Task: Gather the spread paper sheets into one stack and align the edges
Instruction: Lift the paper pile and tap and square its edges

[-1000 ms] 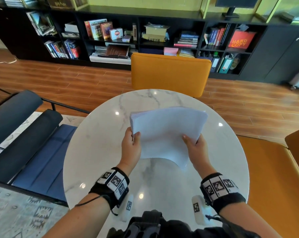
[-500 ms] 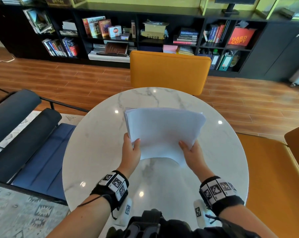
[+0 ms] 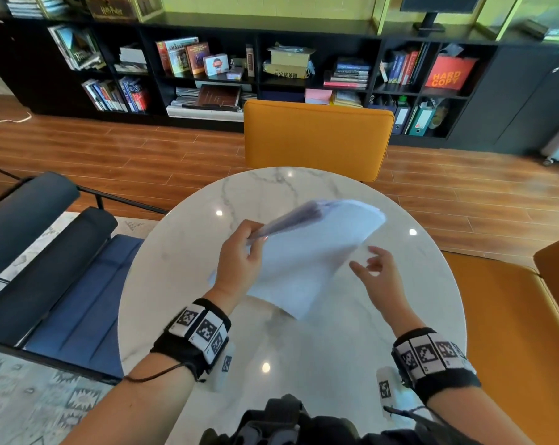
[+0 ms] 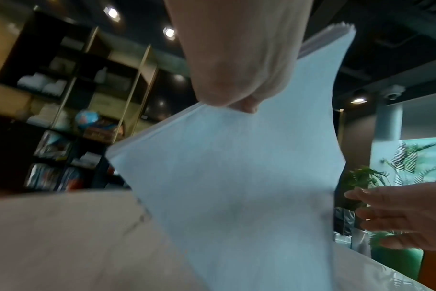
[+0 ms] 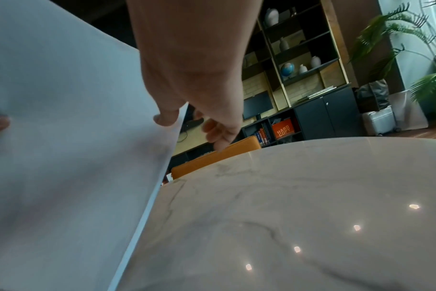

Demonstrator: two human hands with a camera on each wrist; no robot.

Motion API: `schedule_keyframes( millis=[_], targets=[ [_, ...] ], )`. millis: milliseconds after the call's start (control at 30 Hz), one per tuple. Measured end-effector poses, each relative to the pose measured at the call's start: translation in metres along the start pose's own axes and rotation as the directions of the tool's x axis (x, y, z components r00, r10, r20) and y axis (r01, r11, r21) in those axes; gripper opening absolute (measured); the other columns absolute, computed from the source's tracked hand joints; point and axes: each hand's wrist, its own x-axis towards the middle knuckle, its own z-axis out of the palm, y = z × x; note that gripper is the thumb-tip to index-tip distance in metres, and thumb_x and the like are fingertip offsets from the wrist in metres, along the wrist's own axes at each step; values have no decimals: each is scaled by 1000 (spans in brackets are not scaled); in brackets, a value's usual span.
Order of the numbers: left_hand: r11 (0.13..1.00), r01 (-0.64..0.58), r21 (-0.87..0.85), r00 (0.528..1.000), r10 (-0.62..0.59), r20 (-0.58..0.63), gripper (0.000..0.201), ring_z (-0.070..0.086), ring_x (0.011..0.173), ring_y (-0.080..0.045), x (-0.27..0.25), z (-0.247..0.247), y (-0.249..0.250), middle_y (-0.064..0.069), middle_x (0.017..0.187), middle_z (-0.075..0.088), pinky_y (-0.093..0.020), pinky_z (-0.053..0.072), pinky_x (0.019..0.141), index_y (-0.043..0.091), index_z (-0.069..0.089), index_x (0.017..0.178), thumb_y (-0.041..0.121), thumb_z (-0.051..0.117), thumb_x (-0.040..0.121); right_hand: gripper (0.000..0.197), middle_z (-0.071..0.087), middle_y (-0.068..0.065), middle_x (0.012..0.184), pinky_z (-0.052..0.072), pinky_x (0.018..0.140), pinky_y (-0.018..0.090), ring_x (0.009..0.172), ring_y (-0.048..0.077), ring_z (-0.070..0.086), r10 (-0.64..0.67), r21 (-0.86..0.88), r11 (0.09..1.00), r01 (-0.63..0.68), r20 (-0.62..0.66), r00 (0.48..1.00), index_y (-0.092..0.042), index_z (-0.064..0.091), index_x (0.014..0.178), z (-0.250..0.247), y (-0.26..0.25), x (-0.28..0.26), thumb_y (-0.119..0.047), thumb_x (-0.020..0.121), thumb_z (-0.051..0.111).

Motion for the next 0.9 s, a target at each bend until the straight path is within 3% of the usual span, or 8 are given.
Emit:
schedule_keyframes(
  millis=[67, 167, 267, 433, 500, 600, 733, 900],
  targets=[
    [991, -94, 92, 994, 88, 67, 10, 60, 77, -17, 11, -6, 8, -4, 84, 66, -25, 47, 71, 7, 61, 95, 2, 55, 88, 87, 44, 7, 131, 39, 102, 35, 113, 16, 46, -48, -24, 999, 46, -87, 995, -18, 29, 143, -10, -8, 3, -27, 72, 79],
    [958, -221, 182, 964, 187, 189, 11, 57, 73, -19, 25, -14, 21, -8, 80, 67, -31, 46, 66, 7, 62, 91, 0, 55, 86, 103, 31, -5, 149, 27, 109, 18, 134, 7, 32, -316, -44, 948, 314, -41, 948, -26, 19, 148, -24, -37, 1, -27, 68, 82],
    [918, -346, 191, 905, 273, 326, 11, 53, 69, -14, 34, -16, 38, -5, 75, 66, -26, 40, 61, 7, 60, 85, -2, 55, 84, 72, 52, -9, 132, 35, 96, 4, 119, -6, 46, -464, 4, 883, 469, 145, 874, -27, 46, 132, -27, -69, 1, -9, 71, 79],
    [906, -357, 228, 896, 262, 360, 12, 66, 82, -17, 41, -24, 49, -1, 90, 73, -24, 48, 72, 12, 66, 96, 10, 65, 84, 9, 69, 4, 79, 45, 61, 6, 61, -11, 59, -282, 181, 951, 249, 186, 941, -11, 72, 84, -17, -84, -6, -7, 76, 75],
    [916, -265, 302, 938, 172, 302, 23, 66, 81, -21, 42, -38, 38, 1, 92, 73, -34, 49, 78, 15, 68, 98, 27, 73, 79, 6, 67, 5, 75, 47, 62, 14, 65, 4, 61, -187, 216, 965, 149, 170, 967, -11, 71, 80, -17, -77, -5, -11, 77, 75],
    [954, 78, 290, 979, -129, 161, 39, 60, 82, -13, 40, -59, 15, 7, 92, 66, -22, 46, 72, 21, 67, 101, 40, 79, 69, 17, 69, 10, 81, 51, 69, 34, 72, 20, 63, -44, 234, 972, 4, 168, 985, -5, 72, 84, -22, -64, -2, -18, 75, 77],
    [879, 442, -180, 896, -423, 132, 36, 58, 105, -14, 27, -52, -10, 7, 109, 64, -20, 44, 79, 20, 63, 112, 27, 74, 79, 23, 70, 12, 86, 53, 75, 42, 76, 24, 64, 15, 249, 966, -68, 207, 978, -2, 72, 87, -19, -56, 1, -19, 73, 78],
    [766, 546, -339, 827, -558, 70, 47, 56, 120, -22, 6, -21, -23, -5, 130, 59, -45, 45, 104, 12, 46, 133, 35, 55, 93, 23, 68, 10, 82, 51, 68, 36, 72, 22, 62, 16, 213, 976, -54, 178, 984, -1, 72, 86, -10, -53, 5, -22, 77, 75]
  ],
)
